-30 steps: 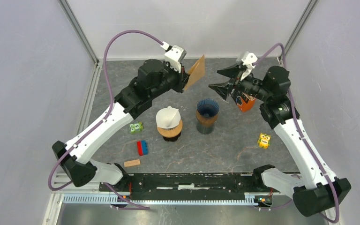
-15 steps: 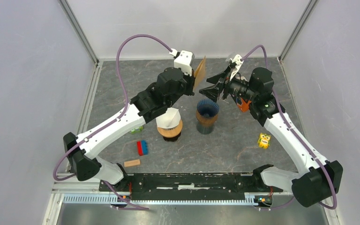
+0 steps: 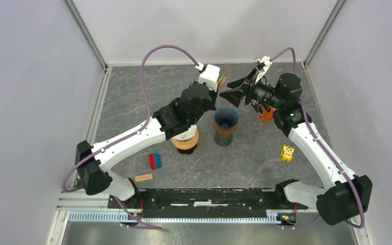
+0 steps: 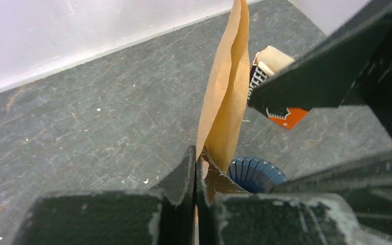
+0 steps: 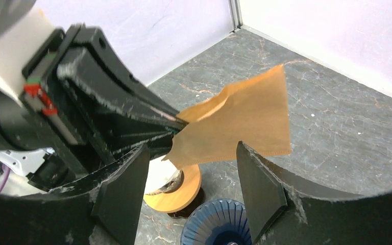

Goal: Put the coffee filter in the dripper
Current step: Adjust the coffee filter.

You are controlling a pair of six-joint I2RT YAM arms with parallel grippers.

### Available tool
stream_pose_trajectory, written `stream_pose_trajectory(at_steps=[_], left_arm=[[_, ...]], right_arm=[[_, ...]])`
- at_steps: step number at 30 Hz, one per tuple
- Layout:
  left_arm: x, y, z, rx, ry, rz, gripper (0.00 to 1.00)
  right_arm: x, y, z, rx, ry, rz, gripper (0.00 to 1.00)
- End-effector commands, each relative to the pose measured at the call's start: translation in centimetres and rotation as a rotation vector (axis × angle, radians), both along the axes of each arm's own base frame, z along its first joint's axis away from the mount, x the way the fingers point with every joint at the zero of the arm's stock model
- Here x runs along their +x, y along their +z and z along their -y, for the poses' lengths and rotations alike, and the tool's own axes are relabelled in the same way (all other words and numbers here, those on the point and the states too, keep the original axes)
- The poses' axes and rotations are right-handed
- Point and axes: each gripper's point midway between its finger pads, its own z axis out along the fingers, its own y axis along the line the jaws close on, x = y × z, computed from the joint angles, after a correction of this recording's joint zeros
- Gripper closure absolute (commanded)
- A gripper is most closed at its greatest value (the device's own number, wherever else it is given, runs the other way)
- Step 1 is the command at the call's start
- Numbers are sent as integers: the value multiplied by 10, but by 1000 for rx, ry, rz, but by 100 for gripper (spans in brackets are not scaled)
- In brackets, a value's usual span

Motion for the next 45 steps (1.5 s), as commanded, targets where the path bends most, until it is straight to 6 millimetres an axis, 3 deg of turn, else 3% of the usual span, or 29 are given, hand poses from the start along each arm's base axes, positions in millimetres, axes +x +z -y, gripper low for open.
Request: stream_pose_trajectory(at_steps=[1, 18, 36, 45], left_arm=[[1, 29, -6, 47, 30, 171, 98], [-9, 29, 7, 184, 13, 316, 98], [-7, 30, 7, 234, 35, 364, 98], [-10, 25, 13, 256, 18, 370, 98]], right_arm=[[-2, 14, 0, 89, 23, -17, 30], [8, -3, 11, 122, -30, -105, 35], [-18, 16, 9, 207, 67, -86, 35], [-14, 17, 11, 213, 57, -94, 38]])
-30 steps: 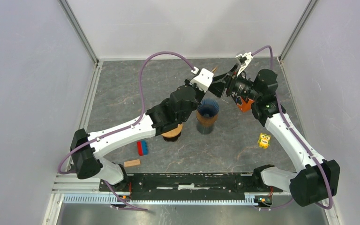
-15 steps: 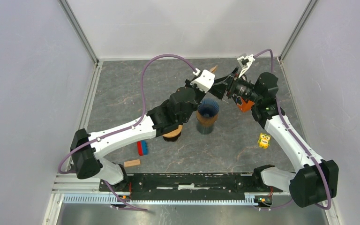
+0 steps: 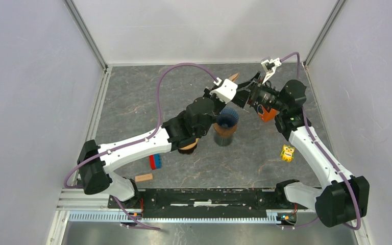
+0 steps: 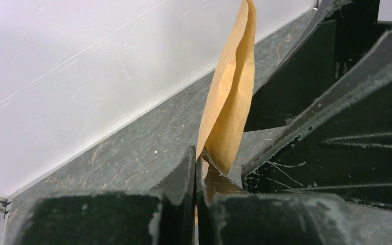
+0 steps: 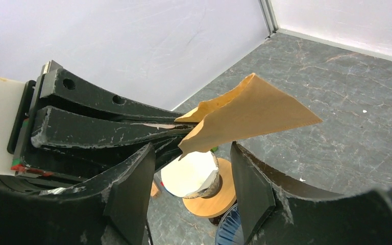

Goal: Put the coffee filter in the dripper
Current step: Adjust the coffee filter.

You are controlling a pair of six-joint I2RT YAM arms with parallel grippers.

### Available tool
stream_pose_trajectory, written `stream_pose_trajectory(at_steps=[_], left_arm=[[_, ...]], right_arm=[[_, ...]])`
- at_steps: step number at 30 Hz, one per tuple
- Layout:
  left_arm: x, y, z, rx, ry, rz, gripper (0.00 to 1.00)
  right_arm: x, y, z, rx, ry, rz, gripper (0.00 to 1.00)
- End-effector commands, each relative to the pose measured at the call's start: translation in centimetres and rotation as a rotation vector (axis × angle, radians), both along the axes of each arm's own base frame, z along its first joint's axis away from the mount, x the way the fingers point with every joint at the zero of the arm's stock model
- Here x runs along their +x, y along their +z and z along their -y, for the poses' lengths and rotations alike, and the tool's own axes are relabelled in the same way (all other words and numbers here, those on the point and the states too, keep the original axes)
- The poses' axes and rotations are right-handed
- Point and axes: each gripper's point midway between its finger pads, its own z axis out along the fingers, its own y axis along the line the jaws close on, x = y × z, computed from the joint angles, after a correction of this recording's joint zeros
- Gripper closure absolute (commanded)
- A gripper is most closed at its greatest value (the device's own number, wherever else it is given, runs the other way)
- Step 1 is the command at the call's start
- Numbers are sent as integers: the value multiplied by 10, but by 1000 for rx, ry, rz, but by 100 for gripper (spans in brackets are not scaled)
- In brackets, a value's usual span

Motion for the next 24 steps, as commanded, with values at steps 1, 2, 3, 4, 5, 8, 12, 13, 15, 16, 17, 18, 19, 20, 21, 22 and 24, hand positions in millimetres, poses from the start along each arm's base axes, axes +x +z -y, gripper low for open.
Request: stream_pose_trajectory(at_steps=[1, 2, 3, 4, 5, 8, 12, 13, 15, 16, 17, 18, 19, 20, 21, 22, 24], left_arm=[[0, 10, 3, -6, 6, 49, 98], [-1, 9, 4, -3, 4, 50, 98], [-1, 9, 4, -2, 3, 49, 98], [-2, 8, 5, 1, -1, 49, 98], [-2, 8, 5, 2, -4, 50, 98], [-2, 5, 5, 12, -6, 49, 98], [-2, 5, 7, 17, -9, 52, 98], [-3, 5, 7, 18, -12, 53, 98], [-3, 4, 8, 22, -11, 52, 98], [-3, 4, 8, 22, -13, 53, 98], [-3, 4, 8, 25, -13, 53, 98], [-3, 3, 8, 29, -13, 54, 98], [-3, 3, 8, 28, -12, 54, 98], [-3, 4, 8, 28, -11, 56, 98], [-3, 3, 9, 29, -13, 56, 98], [-3, 4, 8, 29, -11, 59, 98], [-2, 4, 7, 32, -6, 64, 98]], right_arm=[[-3, 13, 2, 23, 8, 38, 39], [-4, 13, 3, 26, 8, 38, 40], [-3, 14, 2, 26, 9, 41, 41], [-3, 14, 2, 27, 10, 40, 43], [-3, 14, 3, 28, 8, 38, 44], [-3, 14, 2, 33, 14, 35, 50], [-4, 14, 3, 38, 17, 34, 57], [-4, 15, 3, 38, 15, 35, 59], [-4, 14, 3, 39, 16, 31, 64], [-4, 14, 3, 40, 16, 32, 66], [-4, 14, 3, 40, 15, 31, 69], [-4, 14, 4, 41, 14, 29, 72], [-4, 13, 4, 40, 13, 28, 75], [-4, 12, 4, 41, 13, 26, 79], [-4, 12, 4, 41, 13, 25, 83], [-3, 11, 5, 43, 12, 23, 87], [-4, 10, 6, 46, 12, 21, 94]])
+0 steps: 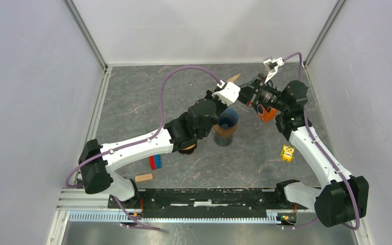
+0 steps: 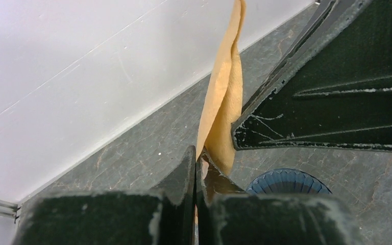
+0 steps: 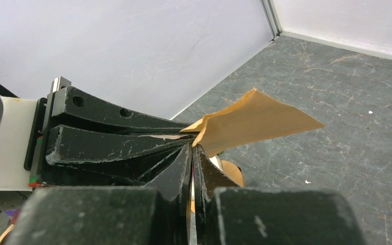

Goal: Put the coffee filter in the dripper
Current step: Adjust the coffee filter.

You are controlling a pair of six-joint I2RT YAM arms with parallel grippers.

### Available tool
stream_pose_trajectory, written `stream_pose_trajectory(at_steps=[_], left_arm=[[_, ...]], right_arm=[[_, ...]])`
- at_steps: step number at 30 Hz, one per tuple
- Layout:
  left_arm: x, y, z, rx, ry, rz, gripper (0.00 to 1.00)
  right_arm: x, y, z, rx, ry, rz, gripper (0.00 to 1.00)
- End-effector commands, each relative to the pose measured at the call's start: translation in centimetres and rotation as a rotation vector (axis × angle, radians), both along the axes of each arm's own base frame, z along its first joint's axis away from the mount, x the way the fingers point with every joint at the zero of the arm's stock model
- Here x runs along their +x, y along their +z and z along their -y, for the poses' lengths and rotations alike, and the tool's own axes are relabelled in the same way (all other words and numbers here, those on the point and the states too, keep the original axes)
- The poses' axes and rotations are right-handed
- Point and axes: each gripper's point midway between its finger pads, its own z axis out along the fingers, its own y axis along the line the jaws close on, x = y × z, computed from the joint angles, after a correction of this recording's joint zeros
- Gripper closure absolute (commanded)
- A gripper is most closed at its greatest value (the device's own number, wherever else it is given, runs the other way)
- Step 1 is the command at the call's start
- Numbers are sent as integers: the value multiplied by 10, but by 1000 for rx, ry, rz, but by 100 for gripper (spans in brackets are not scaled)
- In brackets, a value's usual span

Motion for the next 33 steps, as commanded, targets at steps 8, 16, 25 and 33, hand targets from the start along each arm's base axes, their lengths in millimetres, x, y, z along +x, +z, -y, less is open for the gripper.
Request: stream_pose_trajectory(at_steps=[8, 16, 25, 33], left_arm=[[-1, 12, -1, -11, 12, 60, 98], [-1, 17, -3, -23, 13, 66, 98], [5, 20, -15, -41, 64, 84, 98], [9, 24, -19, -50, 98, 99, 98]], right_arm=[[-2, -2, 9, 0, -19, 38, 100], [2, -11, 16, -39, -62, 34, 100], [6, -19, 26, -95, -117, 27, 100], [18, -26, 39, -190, -211, 22, 100]])
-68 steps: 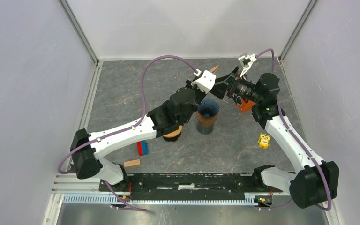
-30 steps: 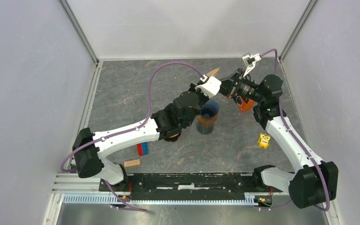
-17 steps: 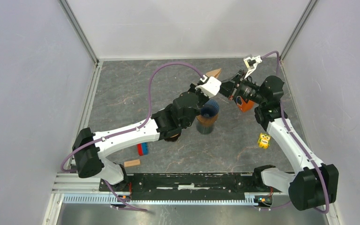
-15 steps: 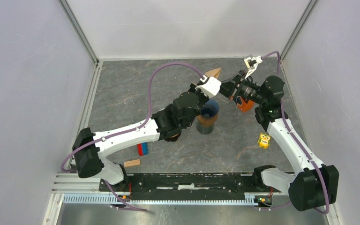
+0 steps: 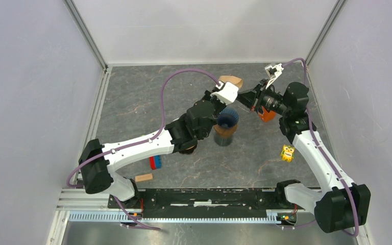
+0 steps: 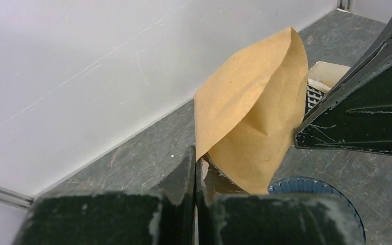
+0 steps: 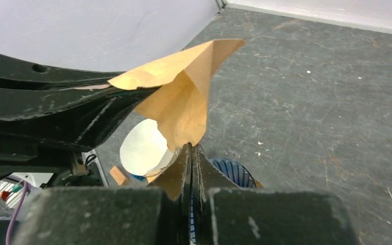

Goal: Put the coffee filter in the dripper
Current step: Adjust the coffee filter.

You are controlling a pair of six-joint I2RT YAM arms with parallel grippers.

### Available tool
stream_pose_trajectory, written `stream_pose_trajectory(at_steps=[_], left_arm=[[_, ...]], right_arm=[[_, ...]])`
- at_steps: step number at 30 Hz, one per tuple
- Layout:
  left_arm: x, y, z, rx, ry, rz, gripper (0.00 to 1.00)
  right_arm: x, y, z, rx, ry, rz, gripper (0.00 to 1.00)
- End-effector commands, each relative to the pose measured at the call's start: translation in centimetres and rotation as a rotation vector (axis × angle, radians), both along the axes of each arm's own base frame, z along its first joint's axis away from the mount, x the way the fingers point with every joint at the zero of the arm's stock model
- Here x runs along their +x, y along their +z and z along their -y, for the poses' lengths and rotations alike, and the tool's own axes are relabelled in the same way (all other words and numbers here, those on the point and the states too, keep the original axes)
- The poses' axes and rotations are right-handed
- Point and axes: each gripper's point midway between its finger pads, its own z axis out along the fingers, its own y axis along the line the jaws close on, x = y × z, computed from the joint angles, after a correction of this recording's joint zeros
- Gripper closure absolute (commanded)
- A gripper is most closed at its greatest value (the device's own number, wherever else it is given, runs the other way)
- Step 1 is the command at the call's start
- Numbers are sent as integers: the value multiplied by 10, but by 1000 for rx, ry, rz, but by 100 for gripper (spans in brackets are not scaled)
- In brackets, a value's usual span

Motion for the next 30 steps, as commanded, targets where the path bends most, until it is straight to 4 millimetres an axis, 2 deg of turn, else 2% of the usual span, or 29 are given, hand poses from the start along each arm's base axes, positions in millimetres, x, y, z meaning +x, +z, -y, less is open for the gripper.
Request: stream_pose_trajectory(at_steps=[1, 9, 12, 17, 19, 22, 25, 30], left_arm=[[3, 24, -11, -58, 45, 54, 98], [3, 22, -12, -65, 42, 39, 98], [3, 21, -11, -64, 37, 35, 98], [4, 15, -5, -44, 21, 27, 98], [4, 13, -3, -42, 17, 22, 98], [5, 12, -2, -43, 20, 19, 98], [4, 12, -2, -45, 20, 18, 98], [3, 9, -1, -39, 15, 15, 98]], right_arm=[[8, 16, 13, -69, -84, 68, 100], [14, 14, 23, -130, -144, 75, 100], [15, 20, 24, -135, -151, 99, 100], [-3, 31, 6, -40, -20, 123, 100], [-9, 33, 2, -9, 19, 132, 96], [-15, 33, -2, 12, 54, 139, 86], [-19, 36, -2, 12, 66, 153, 67], [-22, 47, -4, 48, 81, 151, 44]])
